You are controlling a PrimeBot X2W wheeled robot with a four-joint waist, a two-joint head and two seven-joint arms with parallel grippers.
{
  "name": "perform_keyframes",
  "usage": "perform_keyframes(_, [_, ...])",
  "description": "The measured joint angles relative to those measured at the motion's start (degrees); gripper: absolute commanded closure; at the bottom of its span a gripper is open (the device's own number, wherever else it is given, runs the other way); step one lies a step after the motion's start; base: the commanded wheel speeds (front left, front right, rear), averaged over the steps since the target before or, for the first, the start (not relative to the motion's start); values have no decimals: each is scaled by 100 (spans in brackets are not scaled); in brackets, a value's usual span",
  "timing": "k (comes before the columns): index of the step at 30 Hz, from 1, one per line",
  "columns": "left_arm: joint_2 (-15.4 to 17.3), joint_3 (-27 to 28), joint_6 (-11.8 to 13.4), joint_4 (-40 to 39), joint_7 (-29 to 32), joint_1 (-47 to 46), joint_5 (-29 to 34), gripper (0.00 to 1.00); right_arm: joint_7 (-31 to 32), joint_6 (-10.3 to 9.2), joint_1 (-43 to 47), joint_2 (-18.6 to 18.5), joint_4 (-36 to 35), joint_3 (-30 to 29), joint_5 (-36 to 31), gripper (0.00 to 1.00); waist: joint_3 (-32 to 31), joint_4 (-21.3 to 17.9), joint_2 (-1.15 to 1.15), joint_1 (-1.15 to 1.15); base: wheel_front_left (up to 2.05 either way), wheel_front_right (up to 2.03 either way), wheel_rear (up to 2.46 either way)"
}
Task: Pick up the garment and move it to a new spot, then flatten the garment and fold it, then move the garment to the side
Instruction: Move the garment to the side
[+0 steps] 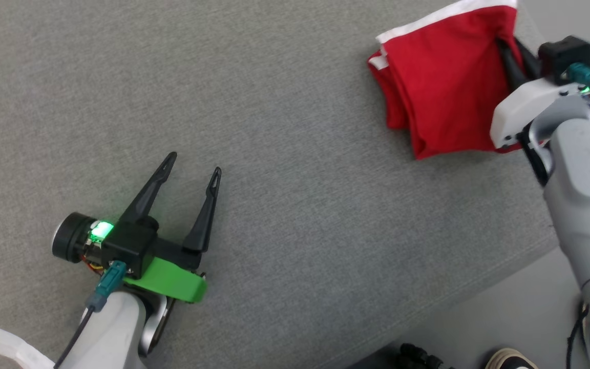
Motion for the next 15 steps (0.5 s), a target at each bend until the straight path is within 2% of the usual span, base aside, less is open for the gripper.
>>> perform_keyframes(7, [14,208,0,-118,-1,-195,-54,0,141,0,-693,-686,334,-578,-525,100,432,453,0,0,0,0,0])
perform_keyframes(10, [-47,297,0,-119,-5,-242,-101,0,140,0,-834,-847,326,-899,-824,100,558,627,0,0,0,0,0])
perform_keyframes(11, [-51,311,0,-119,-7,-270,-105,0,134,0,-862,-855,282,-1056,-924,61,594,680,0,0,0,0,0])
perform_keyframes(12, [-54,322,0,-115,-7,-289,-105,0,126,0,-884,-844,253,-1174,-1003,0,621,721,0,0,0,0,0])
perform_keyframes(15, [-78,352,0,-85,-7,-312,-111,0,34,0,-895,-687,46,-1604,-1265,0,668,846,0,0,0,0,0])
